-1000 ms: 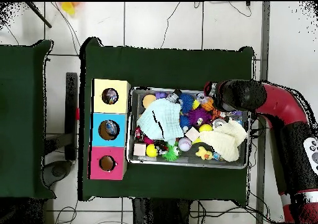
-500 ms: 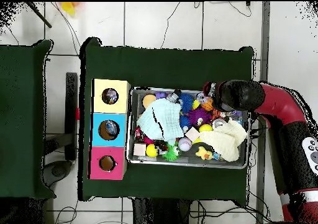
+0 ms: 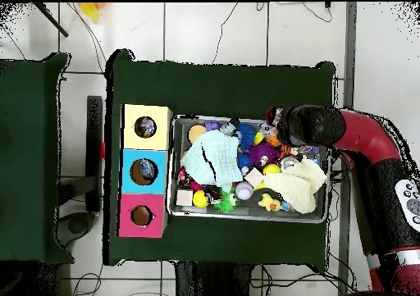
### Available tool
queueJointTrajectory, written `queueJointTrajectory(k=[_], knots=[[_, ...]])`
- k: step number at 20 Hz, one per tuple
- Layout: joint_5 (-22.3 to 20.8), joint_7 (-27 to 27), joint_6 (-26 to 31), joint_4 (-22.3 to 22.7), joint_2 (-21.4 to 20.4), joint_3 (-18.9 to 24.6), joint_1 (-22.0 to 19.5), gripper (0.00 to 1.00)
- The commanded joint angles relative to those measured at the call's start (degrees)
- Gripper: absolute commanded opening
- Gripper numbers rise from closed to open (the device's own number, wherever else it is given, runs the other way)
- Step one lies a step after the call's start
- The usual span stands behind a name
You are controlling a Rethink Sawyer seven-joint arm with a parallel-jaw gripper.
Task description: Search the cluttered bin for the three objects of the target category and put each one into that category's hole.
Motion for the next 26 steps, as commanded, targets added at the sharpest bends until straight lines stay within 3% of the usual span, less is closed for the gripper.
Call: queueJointTrajectory(k=[1,8,26], knots=[[-3.7,-4.0,-4.1,8.6,-1.4,-2.6,1.8,1.0],[-2.5,-2.5,-4.1,11.3,-2.9,-3.6,1.7,1.0],[-1.3,-8.5,-1.3,8.2,-0.7,-1.7,-1.1,1.0]])
